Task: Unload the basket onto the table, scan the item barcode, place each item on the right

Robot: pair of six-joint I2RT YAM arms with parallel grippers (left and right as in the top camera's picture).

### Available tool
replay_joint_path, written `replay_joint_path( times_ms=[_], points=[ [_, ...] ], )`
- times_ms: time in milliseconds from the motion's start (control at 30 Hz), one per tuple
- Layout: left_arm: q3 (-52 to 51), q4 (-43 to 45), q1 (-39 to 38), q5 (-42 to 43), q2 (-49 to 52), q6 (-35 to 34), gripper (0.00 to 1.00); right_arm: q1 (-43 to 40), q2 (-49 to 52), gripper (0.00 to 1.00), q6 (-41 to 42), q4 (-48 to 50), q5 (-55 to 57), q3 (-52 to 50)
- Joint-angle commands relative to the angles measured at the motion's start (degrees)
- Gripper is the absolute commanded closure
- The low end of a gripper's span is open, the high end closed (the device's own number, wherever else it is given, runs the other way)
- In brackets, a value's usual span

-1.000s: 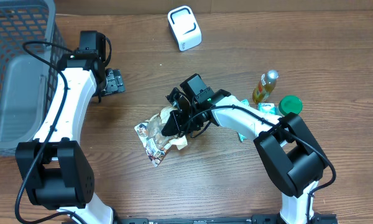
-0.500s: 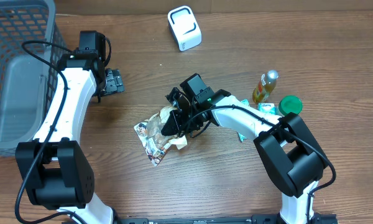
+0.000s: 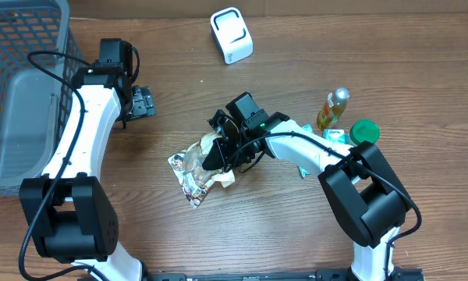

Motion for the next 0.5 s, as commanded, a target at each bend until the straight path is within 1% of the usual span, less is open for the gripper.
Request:
replay_joint_path(
  times_ms=[0,133,300,367,467],
  points=[
    [1.40,0.09,0.11,-0.98,0.17,0.68,0.01,0.39,0.20,0.96,-0.42,0.39,-0.92,-0.50],
    [1.40,0.09,0.11,-0.98,0.17,0.68,0.01,0.39,0.20,0.96,-0.42,0.37,-0.92,-0.50],
    [1.40,0.09,0.11,-0.98,0.17,0.68,0.01,0.39,0.20,0.92,-0.42,0.35,-0.94,-0.50],
    [1.40,0.09,0.11,-0.98,0.17,0.68,0.00,0.39,0.20,0.92,-0.42,0.35,-0.94,-0.50],
    [1.40,0.09,0.11,-0.98,0.17,0.68,0.01,0.39,0.20,0.96,-0.42,0.35,-0.94,-0.50]
  ],
)
